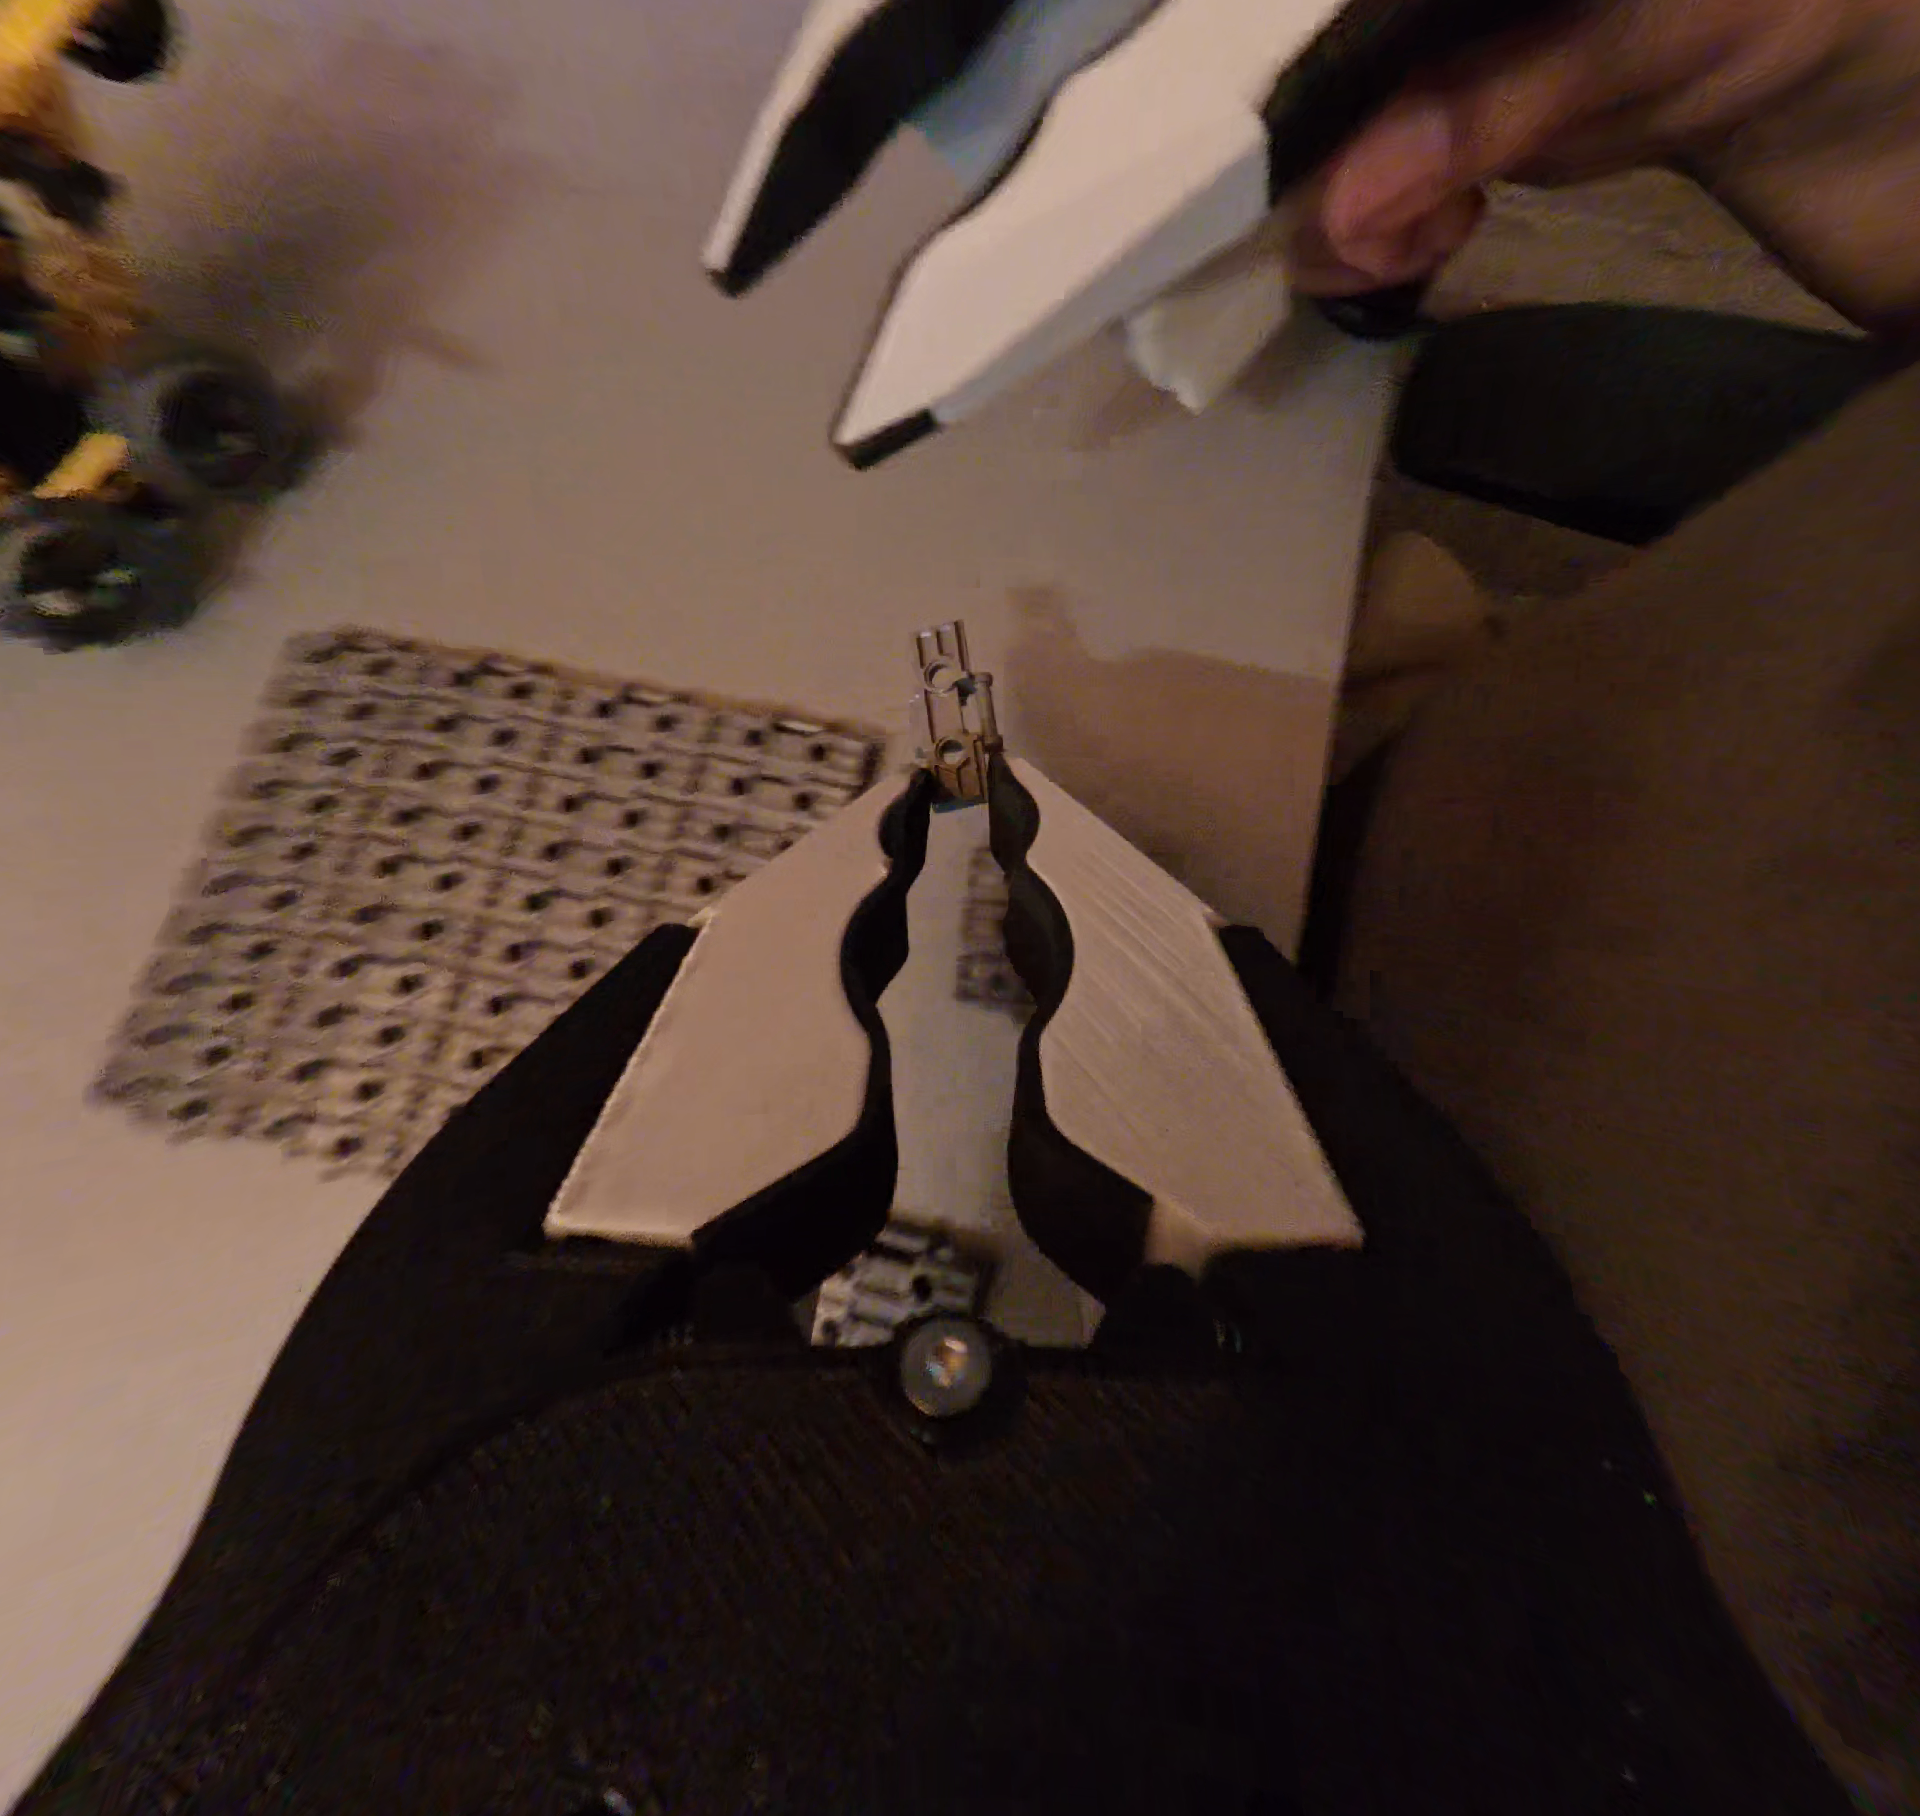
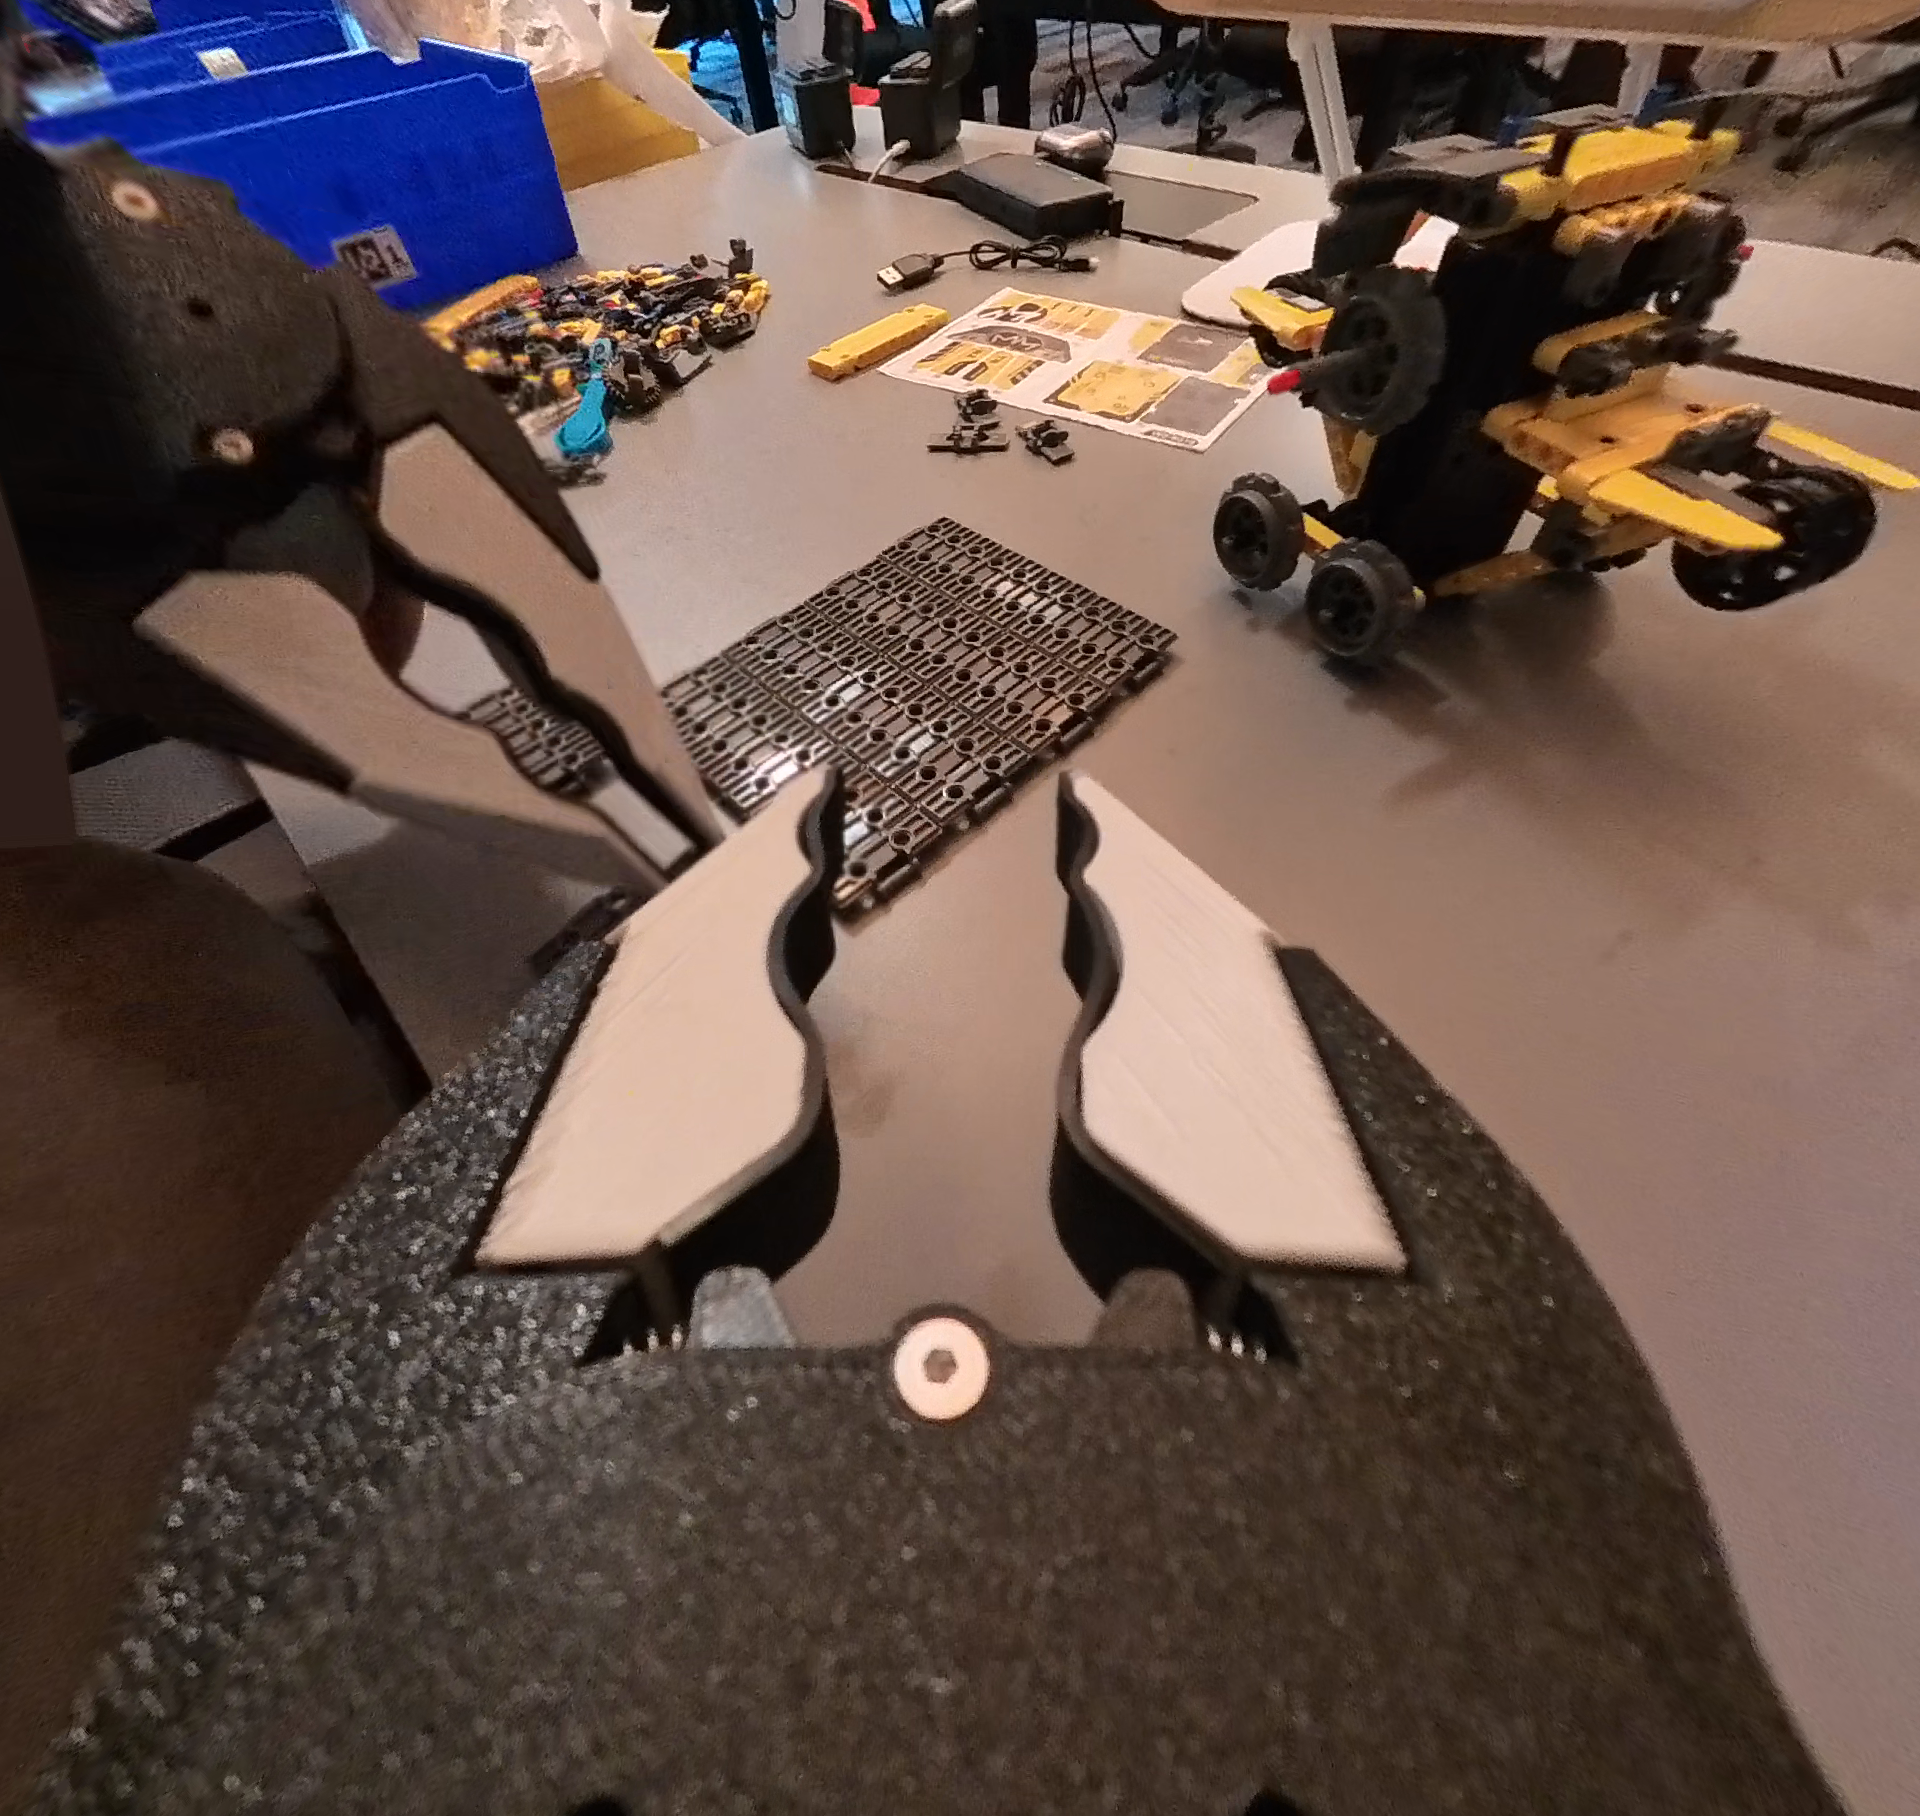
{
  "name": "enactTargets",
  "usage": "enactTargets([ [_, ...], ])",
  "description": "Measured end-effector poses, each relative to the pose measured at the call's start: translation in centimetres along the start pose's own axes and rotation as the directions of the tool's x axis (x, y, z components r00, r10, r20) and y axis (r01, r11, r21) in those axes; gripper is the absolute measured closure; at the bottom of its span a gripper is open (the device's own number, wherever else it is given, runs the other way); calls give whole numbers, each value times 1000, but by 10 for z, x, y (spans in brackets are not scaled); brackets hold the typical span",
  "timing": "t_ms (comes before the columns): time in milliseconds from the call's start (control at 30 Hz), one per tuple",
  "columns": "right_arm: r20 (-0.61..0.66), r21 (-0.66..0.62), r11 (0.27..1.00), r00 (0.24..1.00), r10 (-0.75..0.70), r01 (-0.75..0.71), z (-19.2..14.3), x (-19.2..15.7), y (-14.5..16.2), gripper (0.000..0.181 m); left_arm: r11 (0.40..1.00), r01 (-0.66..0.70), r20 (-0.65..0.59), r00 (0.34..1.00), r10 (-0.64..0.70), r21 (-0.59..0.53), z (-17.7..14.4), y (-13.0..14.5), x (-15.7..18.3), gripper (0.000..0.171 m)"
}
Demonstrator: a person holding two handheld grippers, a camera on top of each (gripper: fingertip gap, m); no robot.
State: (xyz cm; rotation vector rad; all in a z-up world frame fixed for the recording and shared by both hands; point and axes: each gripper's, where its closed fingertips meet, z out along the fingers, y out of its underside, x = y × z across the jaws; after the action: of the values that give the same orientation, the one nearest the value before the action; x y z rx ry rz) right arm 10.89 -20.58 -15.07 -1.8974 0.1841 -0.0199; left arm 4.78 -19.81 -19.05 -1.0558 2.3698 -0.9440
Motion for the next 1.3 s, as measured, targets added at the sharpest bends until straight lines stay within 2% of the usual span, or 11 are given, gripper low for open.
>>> enactTargets([
  [100,-7,-18,1000,1000,-3,3,-4,0,7,140,999,25,-46,999,-26,-34,16,4,15,163],
  [233,-5,-83,996,1000,-14,13,-6,-2,21,139,997,39,-18,999,-41,-68,26,11,17,163],
  [333,28,-132,991,999,-18,22,-7,-10,29,139,996,68,-43,997,-70,-59,27,10,22,162],
  [467,23,-136,991,1000,-5,9,-10,-8,30,139,993,93,-82,992,-99,-73,26,12,29,152],
  [633,18,-146,989,1000,18,-15,-12,-8,30,136,993,90,-142,985,-99,-72,23,10,42,150],
  [733,22,-159,987,1000,-16,19,-13,-12,30,134,995,84,-121,989,-88,-45,19,7,40,147],
  [867,112,-243,961,988,-107,132,-14,-28,44,127,998,68,-105,992,-68,-6,7,7,31,137],
  [1033,321,-306,901,924,-207,308,-10,-47,61,126,999,6,-28,1000,-8,-42,1,26,14,105],
  [1167,419,-348,857,881,-220,379,-1,-50,70,123,998,18,-47,999,-20,-57,2,37,15,108],
  [1300,479,-356,837,850,-220,417,6,-54,75,135,998,41,-82,996,-44,-47,3,40,17,116],
])
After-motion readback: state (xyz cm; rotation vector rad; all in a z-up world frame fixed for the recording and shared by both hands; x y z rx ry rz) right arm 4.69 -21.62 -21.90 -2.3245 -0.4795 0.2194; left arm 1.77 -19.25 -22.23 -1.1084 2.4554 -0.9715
